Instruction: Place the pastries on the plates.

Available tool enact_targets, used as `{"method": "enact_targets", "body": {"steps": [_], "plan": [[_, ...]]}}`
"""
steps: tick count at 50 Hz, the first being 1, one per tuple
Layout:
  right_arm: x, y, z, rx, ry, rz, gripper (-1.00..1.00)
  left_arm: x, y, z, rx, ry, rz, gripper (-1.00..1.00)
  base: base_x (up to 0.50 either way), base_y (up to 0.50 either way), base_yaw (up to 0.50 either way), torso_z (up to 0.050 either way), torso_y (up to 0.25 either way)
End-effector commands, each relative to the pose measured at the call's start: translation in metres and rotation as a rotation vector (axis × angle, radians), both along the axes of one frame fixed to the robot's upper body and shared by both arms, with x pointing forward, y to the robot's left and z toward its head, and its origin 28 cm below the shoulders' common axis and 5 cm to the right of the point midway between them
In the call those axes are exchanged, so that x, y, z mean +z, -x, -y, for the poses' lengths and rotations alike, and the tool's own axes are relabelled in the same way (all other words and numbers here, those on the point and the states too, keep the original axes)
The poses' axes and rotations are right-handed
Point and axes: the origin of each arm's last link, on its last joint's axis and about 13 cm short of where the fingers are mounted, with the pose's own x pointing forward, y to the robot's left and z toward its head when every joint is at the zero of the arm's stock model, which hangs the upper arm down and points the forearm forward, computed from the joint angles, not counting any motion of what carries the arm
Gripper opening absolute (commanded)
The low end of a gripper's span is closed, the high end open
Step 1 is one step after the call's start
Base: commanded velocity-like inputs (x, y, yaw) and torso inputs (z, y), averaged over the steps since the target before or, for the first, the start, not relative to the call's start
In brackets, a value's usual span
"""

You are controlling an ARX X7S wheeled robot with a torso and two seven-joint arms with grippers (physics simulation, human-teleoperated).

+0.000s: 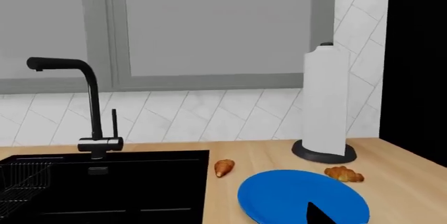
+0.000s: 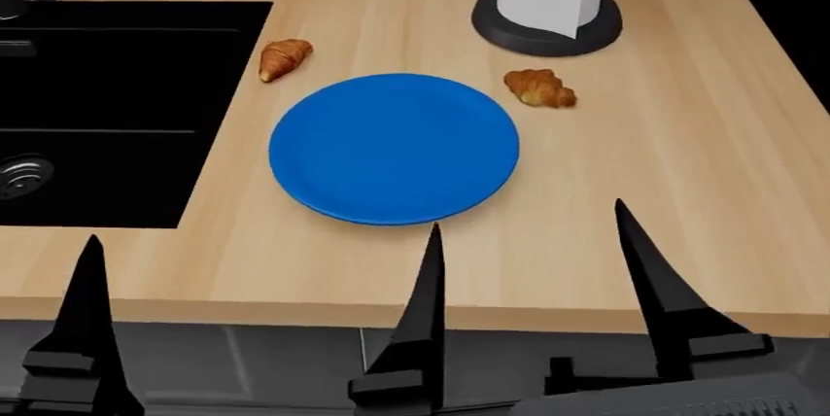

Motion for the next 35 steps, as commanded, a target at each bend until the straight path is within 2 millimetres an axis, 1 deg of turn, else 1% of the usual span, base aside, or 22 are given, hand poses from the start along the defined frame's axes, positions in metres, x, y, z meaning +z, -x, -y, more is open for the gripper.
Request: {"method": "enact_targets", "body": {"steps": [1, 6, 7, 8, 9, 11, 20, 29, 32, 35], "plan": [[0.002, 0.003, -0.002, 0.008, 0.023, 0.023, 1.00, 0.000, 0.001, 0.000, -0.003, 0.002, -0.001, 1.00, 0.38, 0.00, 0.00, 0.000, 0.000], [0.005, 0.004, -0.001, 0.009, 0.025, 0.039, 1.00, 0.002, 0.002, 0.000, -0.005, -0.001, 0.006, 1.00, 0.41, 0.00, 0.00, 0.000, 0.000], [0.005, 0.004, -0.001, 0.008, 0.024, 0.040, 1.00, 0.003, 0.002, 0.000, -0.027, 0.025, -0.003, 1.00, 0.43, 0.00, 0.00, 0.000, 0.000], [0.006, 0.005, -0.001, 0.007, 0.024, 0.041, 1.00, 0.004, 0.002, 0.000, -0.024, 0.022, -0.001, 1.00, 0.45, 0.00, 0.00, 0.000, 0.000], [0.006, 0.005, -0.001, 0.008, 0.023, 0.042, 1.00, 0.003, 0.003, 0.000, 0.007, -0.023, 0.018, 1.00, 0.45, 0.00, 0.00, 0.000, 0.000], [0.006, 0.005, -0.001, 0.005, 0.027, 0.039, 1.00, 0.004, 0.005, 0.002, 0.001, -0.024, 0.018, 1.00, 0.46, 0.00, 0.00, 0.000, 0.000], [0.010, 0.005, 0.000, 0.007, 0.025, 0.053, 1.00, 0.005, 0.003, 0.001, 0.004, -0.021, 0.020, 1.00, 0.46, 0.00, 0.00, 0.000, 0.000], [0.010, 0.005, 0.000, 0.003, 0.023, 0.052, 1.00, 0.005, 0.003, 0.001, 0.001, -0.017, 0.019, 1.00, 0.46, -0.06, 0.00, 0.000, 0.000], [0.013, 0.006, 0.000, 0.002, 0.023, 0.057, 1.00, 0.005, 0.002, 0.001, 0.002, -0.014, 0.023, 1.00, 0.46, -0.09, 0.00, 0.000, 0.005], [0.010, 0.004, 0.000, 0.002, 0.026, 0.050, 1.00, 0.005, 0.001, 0.003, 0.001, -0.014, 0.023, 1.00, 0.47, -0.09, 0.00, 0.000, 0.000]]}}
